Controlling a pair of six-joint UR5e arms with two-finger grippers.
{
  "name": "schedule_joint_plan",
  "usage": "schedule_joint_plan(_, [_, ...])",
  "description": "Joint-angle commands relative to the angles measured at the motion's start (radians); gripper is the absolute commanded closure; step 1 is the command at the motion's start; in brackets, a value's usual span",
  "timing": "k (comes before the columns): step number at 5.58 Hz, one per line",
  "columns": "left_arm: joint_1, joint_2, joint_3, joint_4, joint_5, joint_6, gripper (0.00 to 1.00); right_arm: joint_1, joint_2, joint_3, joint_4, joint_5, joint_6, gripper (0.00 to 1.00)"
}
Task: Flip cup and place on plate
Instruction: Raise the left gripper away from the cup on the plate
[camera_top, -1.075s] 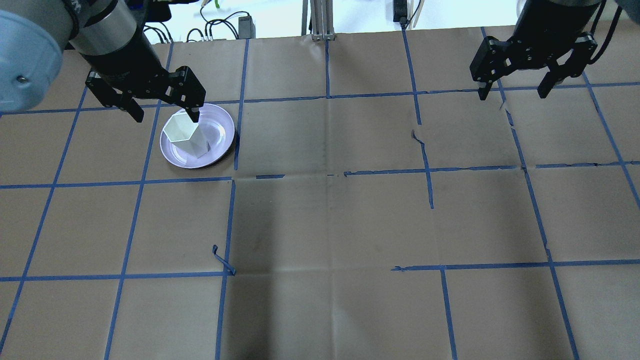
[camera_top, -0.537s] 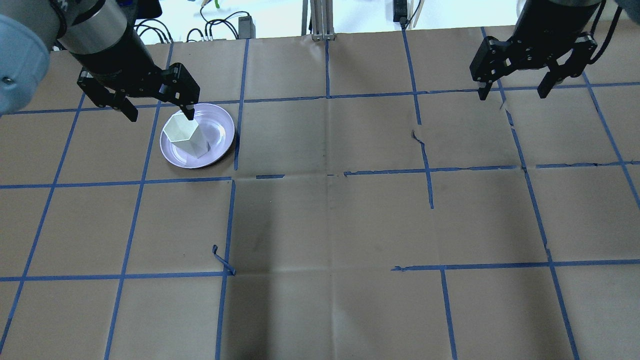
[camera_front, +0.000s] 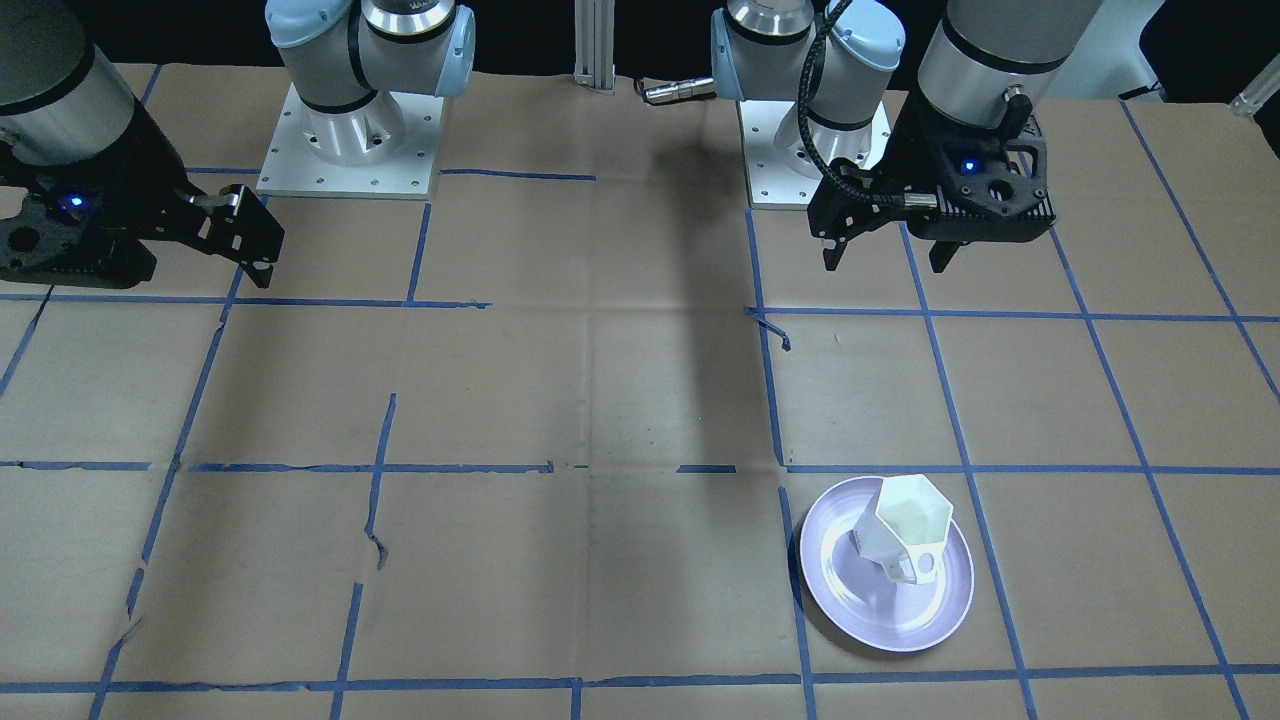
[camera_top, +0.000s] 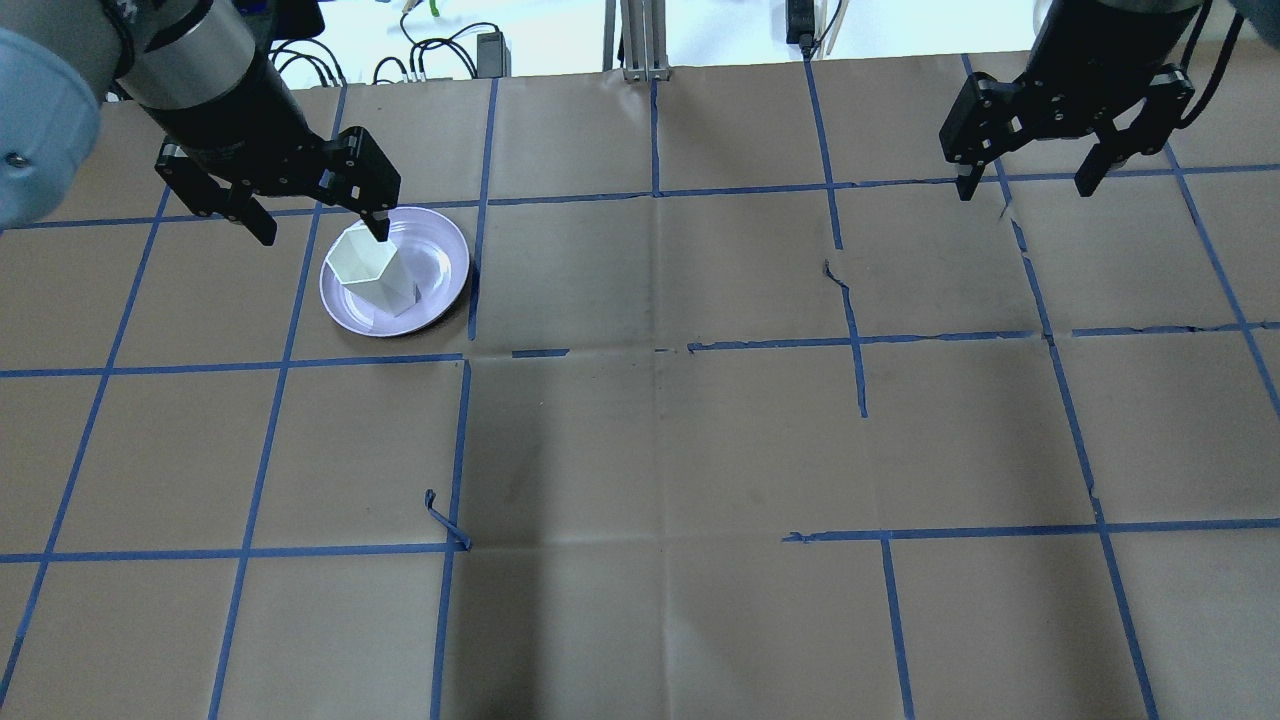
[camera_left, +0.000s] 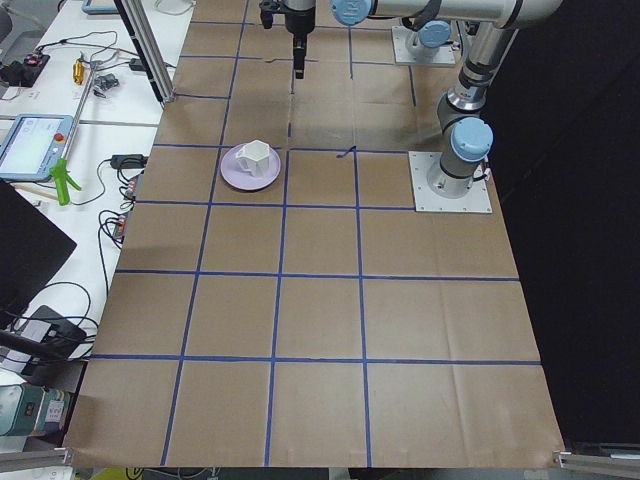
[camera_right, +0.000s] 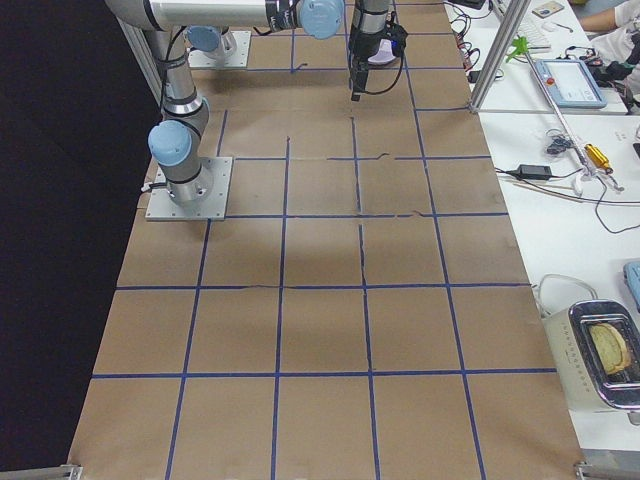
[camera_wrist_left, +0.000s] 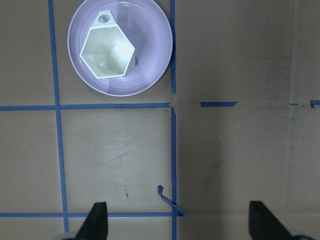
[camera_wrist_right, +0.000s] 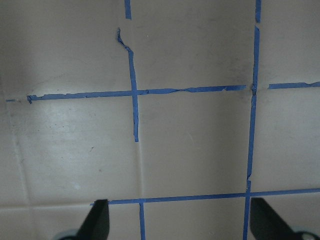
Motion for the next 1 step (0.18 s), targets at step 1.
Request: schedule_joint_plan(1, [0.0, 0.001, 0.0, 0.0, 0.0, -0.002, 0.02, 0.0, 0.0, 0.0, 0.0, 0.0, 0.0, 0.0])
